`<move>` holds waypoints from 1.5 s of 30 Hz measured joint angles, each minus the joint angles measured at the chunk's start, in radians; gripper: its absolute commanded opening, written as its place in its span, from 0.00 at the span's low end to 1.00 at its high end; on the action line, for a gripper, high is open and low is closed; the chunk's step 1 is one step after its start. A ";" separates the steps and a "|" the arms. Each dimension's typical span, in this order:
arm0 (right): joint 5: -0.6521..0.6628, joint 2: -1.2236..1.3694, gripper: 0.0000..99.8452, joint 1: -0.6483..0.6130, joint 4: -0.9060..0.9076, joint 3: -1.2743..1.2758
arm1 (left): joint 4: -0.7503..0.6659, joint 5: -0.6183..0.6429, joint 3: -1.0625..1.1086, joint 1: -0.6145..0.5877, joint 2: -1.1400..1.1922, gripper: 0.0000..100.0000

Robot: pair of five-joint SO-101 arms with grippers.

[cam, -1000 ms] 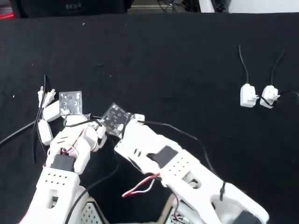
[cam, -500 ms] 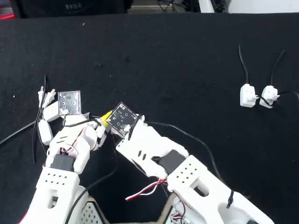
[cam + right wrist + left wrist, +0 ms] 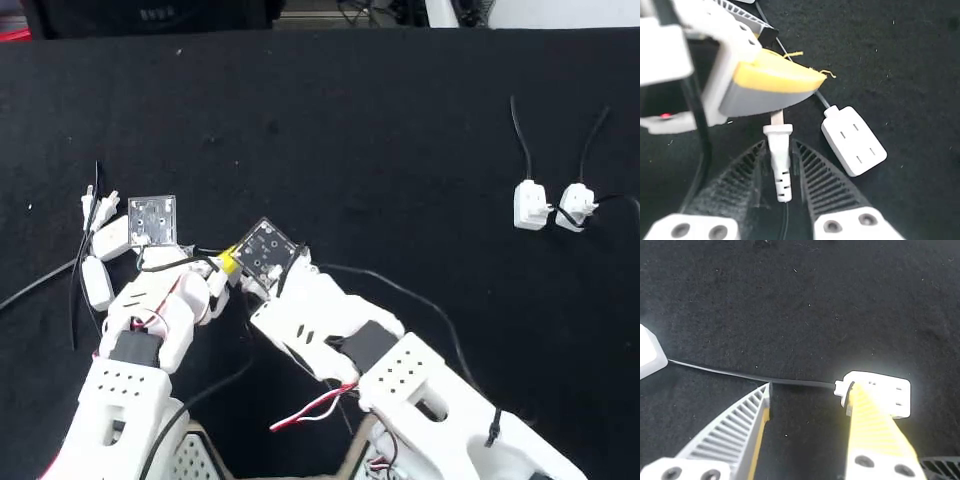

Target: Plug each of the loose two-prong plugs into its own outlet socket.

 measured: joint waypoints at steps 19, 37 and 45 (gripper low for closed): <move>-0.012 0.002 0.01 0.058 0.060 -0.009 | -0.005 0.000 -0.011 -0.002 0.002 0.25; -0.057 0.153 0.01 0.213 0.269 -0.262 | 0.015 0.000 -0.071 -0.106 0.049 0.25; -0.058 0.153 0.01 0.213 0.322 -0.305 | 0.075 0.000 -0.255 -0.106 0.390 0.25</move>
